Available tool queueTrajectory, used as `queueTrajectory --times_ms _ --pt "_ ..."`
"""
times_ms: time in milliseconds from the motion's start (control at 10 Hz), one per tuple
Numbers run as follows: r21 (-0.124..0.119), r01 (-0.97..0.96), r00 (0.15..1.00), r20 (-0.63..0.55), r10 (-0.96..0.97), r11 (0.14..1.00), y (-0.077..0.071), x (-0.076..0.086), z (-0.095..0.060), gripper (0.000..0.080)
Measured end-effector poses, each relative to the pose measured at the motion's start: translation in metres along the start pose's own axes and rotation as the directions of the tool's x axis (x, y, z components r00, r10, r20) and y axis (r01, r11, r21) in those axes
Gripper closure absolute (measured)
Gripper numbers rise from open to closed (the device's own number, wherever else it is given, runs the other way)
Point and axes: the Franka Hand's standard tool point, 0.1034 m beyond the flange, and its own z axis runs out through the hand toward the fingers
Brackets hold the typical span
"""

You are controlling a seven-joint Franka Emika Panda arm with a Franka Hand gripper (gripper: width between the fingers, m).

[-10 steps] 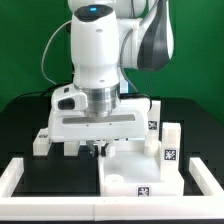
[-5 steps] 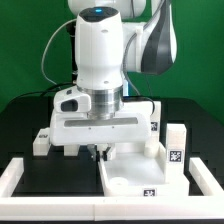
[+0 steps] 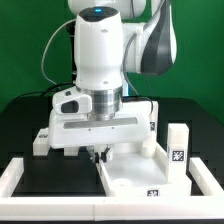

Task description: Assemble desk

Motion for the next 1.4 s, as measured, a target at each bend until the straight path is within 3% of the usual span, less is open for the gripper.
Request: queueTrajectory --times_ms 200,300,400,500,900,1000,1100,1300,1400 --pt "-0.023 0.243 0.97 0.001 -0.243 0.97 0.012 0.008 0.0 0.074" --pt "-0.053 0.349 0.937 -0.007 -0.35 0.935 0.014 0.02 -0.001 0.074" --pt "-0.058 0.461 0.886 -0.01 -0.463 0.885 0.013 0.033 -0.003 0.074" --pt "-0.048 0.532 0.846 -0.016 -0.533 0.845 0.011 0.043 -0.008 0.074" --pt "-0.052 0.665 0.747 0.022 -0.665 0.745 0.019 0.04 -0.008 0.074" --pt "-0.054 0.731 0.682 0.039 -0.73 0.68 0.021 0.039 -0.007 0.074" --pt "-0.067 0.782 0.623 0.041 -0.782 0.62 0.019 0.05 -0.008 0.074" --pt "-0.119 0.844 0.528 0.017 -0.849 0.523 -0.002 0.098 -0.022 0.074" --pt "-0.128 0.855 0.508 0.013 -0.861 0.503 -0.004 0.11 -0.03 0.0739"
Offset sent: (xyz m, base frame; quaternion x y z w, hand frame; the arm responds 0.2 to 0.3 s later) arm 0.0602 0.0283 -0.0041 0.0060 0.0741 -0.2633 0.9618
